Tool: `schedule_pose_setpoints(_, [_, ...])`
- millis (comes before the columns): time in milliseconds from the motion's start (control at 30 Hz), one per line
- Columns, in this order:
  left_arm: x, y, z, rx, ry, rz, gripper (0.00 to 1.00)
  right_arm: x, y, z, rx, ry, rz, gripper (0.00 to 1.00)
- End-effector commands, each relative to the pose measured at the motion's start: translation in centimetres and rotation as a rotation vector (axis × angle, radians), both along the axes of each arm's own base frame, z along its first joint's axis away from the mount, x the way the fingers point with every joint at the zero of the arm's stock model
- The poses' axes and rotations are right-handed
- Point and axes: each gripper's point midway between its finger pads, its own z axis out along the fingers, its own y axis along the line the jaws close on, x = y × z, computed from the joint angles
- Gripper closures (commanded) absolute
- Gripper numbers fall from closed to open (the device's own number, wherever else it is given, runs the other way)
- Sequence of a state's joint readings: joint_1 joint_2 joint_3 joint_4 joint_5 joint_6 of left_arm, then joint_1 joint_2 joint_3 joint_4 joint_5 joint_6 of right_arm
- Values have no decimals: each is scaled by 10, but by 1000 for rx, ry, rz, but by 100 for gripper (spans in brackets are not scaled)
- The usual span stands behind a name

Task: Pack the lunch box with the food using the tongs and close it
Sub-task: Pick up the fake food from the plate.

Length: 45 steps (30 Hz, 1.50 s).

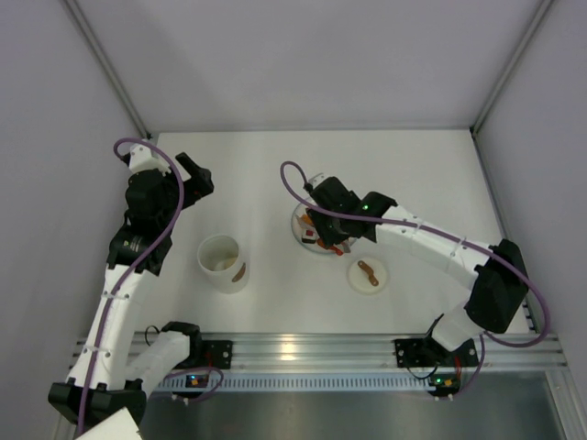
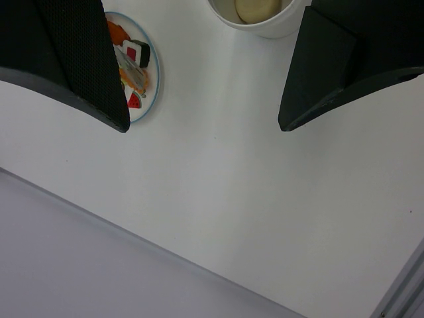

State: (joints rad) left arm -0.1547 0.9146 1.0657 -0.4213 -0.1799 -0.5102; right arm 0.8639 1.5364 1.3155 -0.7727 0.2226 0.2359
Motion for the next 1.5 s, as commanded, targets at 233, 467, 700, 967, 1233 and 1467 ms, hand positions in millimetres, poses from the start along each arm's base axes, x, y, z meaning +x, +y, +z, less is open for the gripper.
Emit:
schedule_pose_setpoints(233, [2,2,1,0,-14,2,1,-6,-6,8,-28,-2,39,56])
schedule_pose_setpoints(467, [2,2,2,2,-14,3,1,1,1,9,-56,7,64,57])
schedule_pose_setpoints(700, [2,2,2,2,-14,4,1,7,9,3,-83,25,75,58])
schedule_pose_setpoints(967, [2,2,1,2,-12,3,1,12,9,10,-78,3,49,69])
schedule_pose_setpoints(1233, [2,2,2,3,-15,1,1,22,2,43,-37,-90,-19,77])
schedule_pose_setpoints(1467, [1,2,2,1,-15,1,1,28,-6,71,24,-160,-75,78])
